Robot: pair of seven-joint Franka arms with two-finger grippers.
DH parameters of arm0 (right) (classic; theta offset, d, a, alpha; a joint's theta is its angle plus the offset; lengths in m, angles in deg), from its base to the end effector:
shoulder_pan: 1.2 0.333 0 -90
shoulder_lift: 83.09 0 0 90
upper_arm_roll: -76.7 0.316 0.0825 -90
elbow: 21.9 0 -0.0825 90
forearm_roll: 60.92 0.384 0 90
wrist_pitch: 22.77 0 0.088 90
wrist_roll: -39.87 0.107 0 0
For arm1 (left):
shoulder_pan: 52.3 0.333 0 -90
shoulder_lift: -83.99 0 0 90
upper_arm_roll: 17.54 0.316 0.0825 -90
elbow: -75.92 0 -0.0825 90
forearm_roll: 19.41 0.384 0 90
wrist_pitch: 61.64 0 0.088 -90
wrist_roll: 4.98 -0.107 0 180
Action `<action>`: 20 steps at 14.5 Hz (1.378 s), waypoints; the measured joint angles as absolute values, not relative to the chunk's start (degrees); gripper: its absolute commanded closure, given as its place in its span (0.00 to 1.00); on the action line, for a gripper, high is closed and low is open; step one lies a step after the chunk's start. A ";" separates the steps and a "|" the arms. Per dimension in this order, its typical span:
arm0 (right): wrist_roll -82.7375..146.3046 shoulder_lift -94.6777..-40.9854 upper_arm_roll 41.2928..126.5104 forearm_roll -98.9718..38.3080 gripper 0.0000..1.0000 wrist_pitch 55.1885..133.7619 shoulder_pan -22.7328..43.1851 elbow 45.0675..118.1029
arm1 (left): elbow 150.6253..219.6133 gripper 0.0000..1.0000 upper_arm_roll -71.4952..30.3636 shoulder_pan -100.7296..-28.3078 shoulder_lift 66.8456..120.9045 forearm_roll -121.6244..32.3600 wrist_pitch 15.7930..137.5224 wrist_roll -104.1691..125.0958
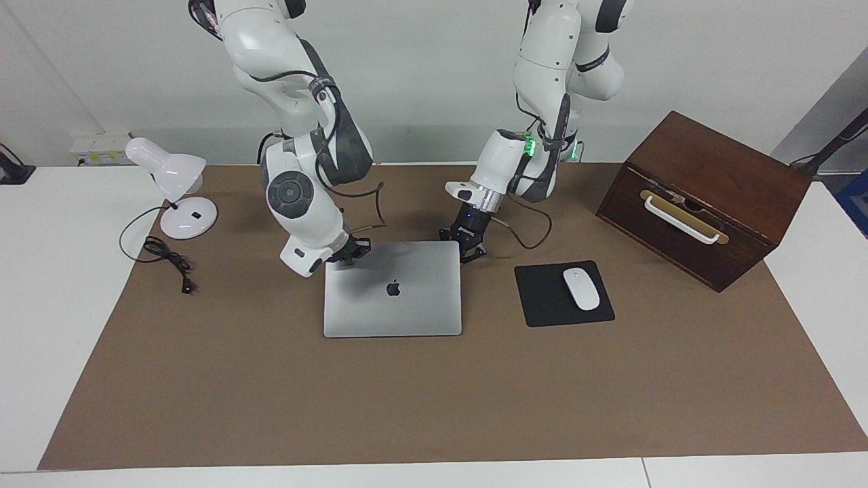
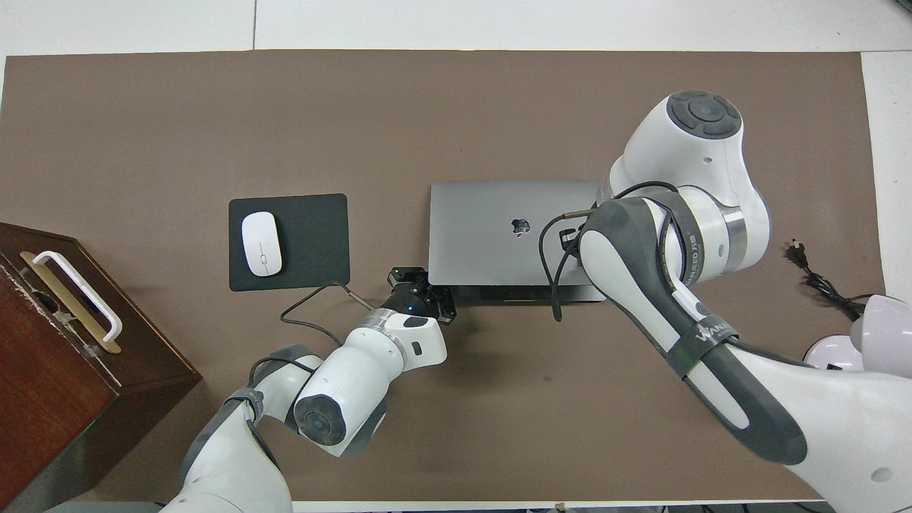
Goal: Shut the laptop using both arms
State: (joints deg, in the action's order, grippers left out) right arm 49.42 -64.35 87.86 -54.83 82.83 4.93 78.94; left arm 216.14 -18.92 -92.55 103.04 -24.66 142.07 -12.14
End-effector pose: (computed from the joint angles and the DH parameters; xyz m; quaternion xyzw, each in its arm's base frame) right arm 0.5862 0.1826 0.3672 -0.9886 -0.0453 0.1343 0.0507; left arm 0.4048 -0.3445 0.2598 0.8619 -0.3383 0.3600 0.1140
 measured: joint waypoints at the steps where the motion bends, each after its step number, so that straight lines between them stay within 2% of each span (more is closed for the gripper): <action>1: 49.42 -64.43 87.86 -54.83 1.00 82.86 4.93 79.02 | 216.45 1.00 -18.91 -92.55 102.90 -24.66 142.27 -12.20; 20: 49.42 -64.60 87.86 -54.83 1.00 85.82 4.92 81.54 | 217.76 1.00 -18.87 -92.55 102.02 -24.66 142.43 -12.77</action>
